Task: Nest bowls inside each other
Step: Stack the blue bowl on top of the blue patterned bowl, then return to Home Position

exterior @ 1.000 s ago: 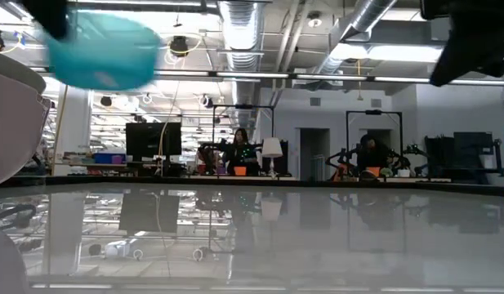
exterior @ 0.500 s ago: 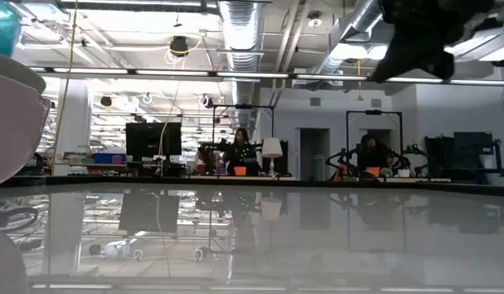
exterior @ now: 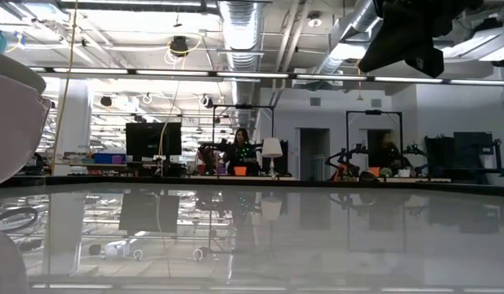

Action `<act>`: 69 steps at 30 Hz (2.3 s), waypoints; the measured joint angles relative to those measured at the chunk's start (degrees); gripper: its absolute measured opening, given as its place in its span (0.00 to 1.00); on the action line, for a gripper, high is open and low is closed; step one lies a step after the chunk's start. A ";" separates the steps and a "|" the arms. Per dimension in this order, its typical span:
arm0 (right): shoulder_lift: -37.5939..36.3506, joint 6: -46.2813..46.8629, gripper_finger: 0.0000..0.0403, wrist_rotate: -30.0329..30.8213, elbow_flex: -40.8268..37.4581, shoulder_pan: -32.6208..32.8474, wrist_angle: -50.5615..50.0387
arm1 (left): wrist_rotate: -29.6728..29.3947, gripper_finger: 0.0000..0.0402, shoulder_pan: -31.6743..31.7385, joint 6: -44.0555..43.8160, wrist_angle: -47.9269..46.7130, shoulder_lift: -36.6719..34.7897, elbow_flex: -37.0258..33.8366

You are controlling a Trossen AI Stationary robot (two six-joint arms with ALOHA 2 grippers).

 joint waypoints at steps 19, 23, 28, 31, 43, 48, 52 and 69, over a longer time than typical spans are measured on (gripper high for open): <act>0.00 -1.69 0.08 -0.88 0.00 0.52 0.81 | 4.89 0.28 0.37 -0.25 -2.31 0.00 1.04; 0.00 -2.19 0.08 -0.92 -0.01 0.52 0.79 | 5.14 0.30 0.37 2.84 -2.08 -0.56 4.47; 0.00 -3.64 0.08 -0.92 -0.02 0.52 1.18 | -8.19 0.31 2.63 6.98 -1.74 -3.28 8.61; 0.00 -6.07 0.08 -1.36 0.00 0.48 1.35 | -23.46 0.31 6.37 12.21 1.83 -5.32 8.61; -8.33 -27.68 0.08 -6.65 -0.02 0.34 9.61 | 5.49 0.31 39.27 52.34 48.37 -16.59 -4.75; -17.12 -34.60 0.08 -8.27 -5.26 1.41 15.59 | 13.77 0.31 50.39 49.97 48.69 -25.84 -14.08; -27.84 -38.48 0.08 -11.57 -17.95 -0.91 29.06 | 12.92 0.31 56.12 44.00 54.49 -37.08 -24.52; -37.79 -38.18 0.08 -34.50 -46.32 -25.15 51.52 | 0.26 0.31 57.33 29.13 78.85 -62.56 -59.94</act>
